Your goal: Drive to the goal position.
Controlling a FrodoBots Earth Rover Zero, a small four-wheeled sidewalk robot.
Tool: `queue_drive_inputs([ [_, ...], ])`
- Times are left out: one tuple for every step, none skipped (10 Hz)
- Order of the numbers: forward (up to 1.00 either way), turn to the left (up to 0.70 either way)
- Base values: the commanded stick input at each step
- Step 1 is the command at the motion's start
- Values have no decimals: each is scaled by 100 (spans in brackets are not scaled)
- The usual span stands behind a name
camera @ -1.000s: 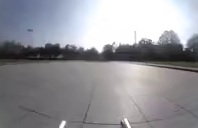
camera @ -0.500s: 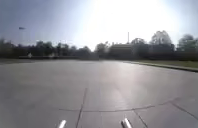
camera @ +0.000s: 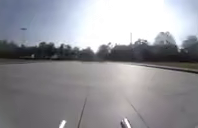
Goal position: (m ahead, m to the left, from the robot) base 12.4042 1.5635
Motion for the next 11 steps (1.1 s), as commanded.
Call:
queue_drive_inputs([
  [100,4],
  [100,1],
  [100,12],
  [100,3],
  [100,6],
  [100,1],
  [100,0],
  [100,0],
  [100,-20],
  [100,-31],
  [100,-33],
])
